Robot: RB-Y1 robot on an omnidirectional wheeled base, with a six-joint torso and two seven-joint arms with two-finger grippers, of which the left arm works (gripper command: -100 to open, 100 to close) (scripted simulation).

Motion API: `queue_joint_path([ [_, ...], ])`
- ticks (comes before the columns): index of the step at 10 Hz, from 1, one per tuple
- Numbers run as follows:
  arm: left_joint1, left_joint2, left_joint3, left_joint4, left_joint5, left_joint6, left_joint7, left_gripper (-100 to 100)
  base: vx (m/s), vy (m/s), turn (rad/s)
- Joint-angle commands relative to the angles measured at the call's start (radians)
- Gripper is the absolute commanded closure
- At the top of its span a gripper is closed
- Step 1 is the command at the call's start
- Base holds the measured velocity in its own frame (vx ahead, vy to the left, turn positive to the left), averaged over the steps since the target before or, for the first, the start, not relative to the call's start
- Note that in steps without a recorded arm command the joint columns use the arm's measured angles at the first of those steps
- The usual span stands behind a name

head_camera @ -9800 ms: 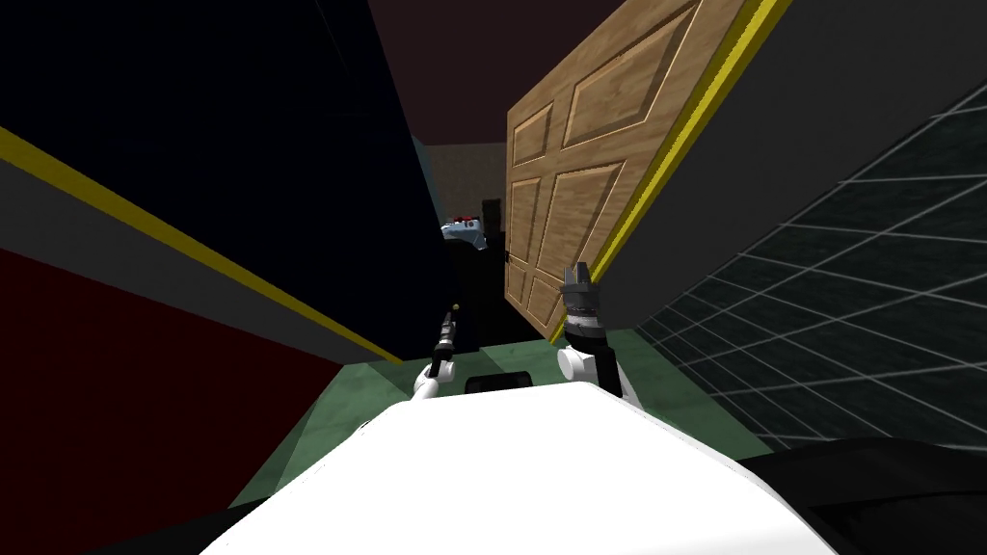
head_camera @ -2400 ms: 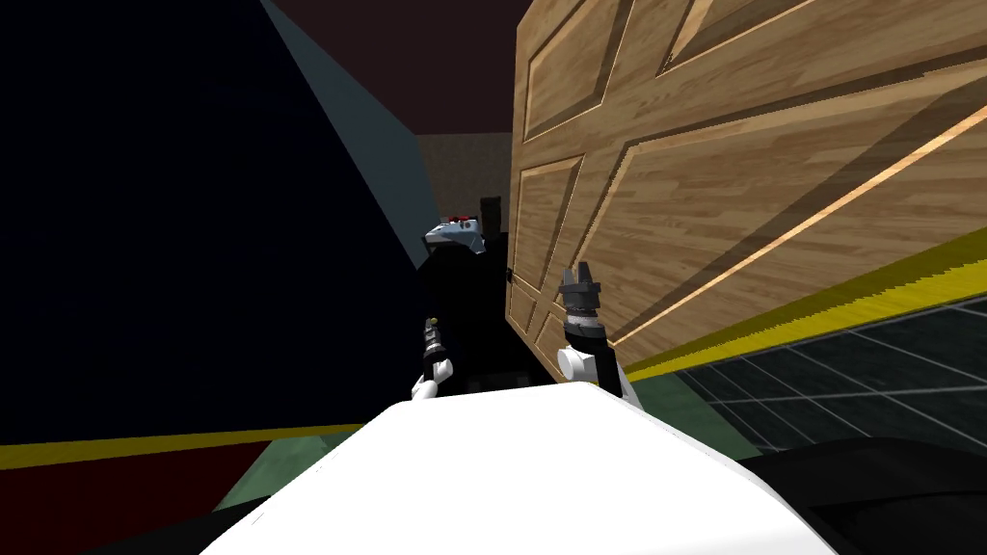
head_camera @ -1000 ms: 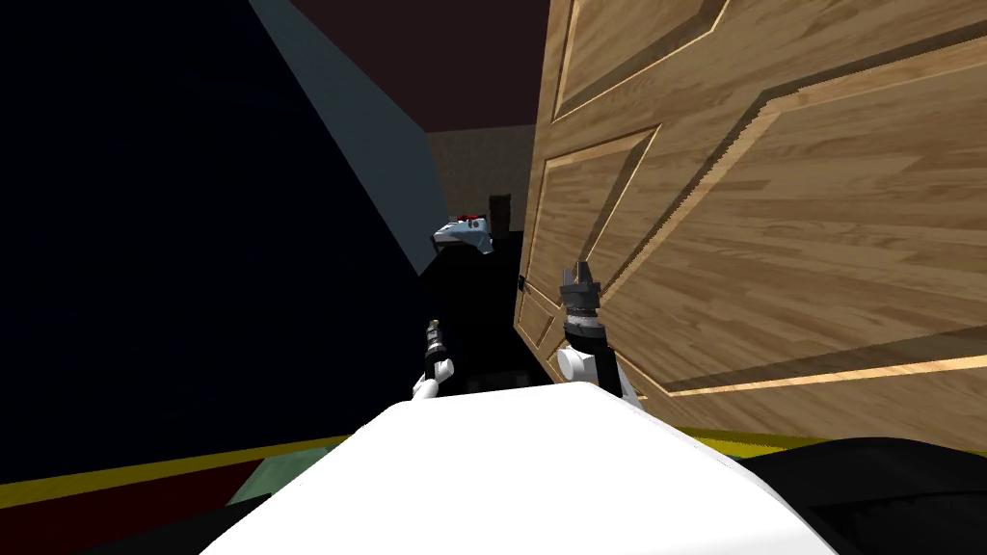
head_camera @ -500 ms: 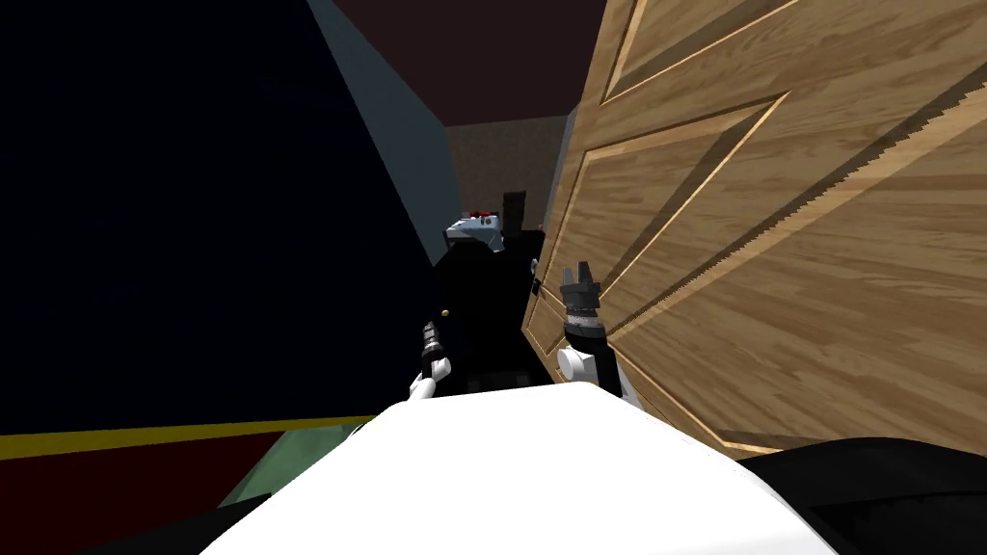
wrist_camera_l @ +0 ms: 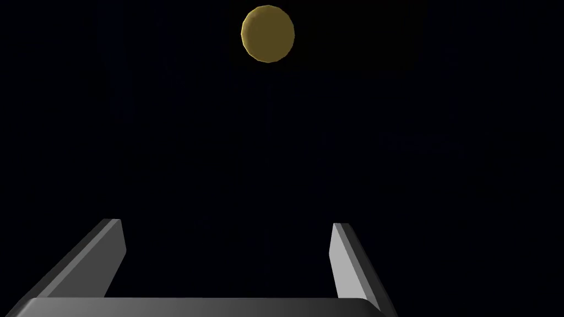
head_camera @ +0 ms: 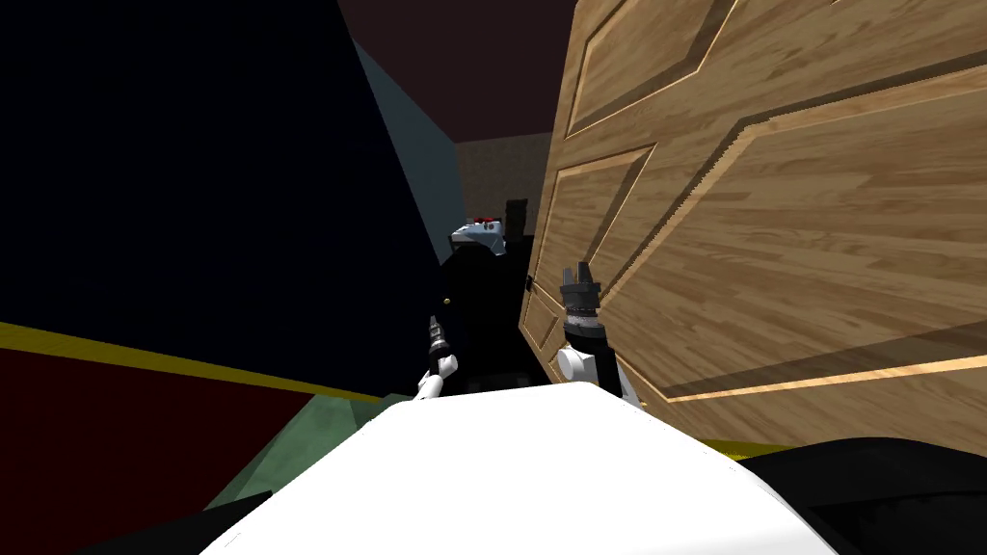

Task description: Push the door open

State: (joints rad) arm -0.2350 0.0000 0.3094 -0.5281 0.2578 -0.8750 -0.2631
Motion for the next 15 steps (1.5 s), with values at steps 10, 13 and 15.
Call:
queue_joint_path([
  [10, -0.003, 0.024, 0.006, -0.001, 0.005, -0.005, -0.015, -100, 0.035, 0.038, 0.010],
  [13, -0.004, 0.019, 0.008, 0.001, 0.005, -0.010, -0.020, -100, 0.198, 0.066, -0.020],
  [15, -0.004, -0.006, 0.009, 0.003, 0.006, -0.013, -0.023, -100, 0.201, -0.039, -0.033],
])
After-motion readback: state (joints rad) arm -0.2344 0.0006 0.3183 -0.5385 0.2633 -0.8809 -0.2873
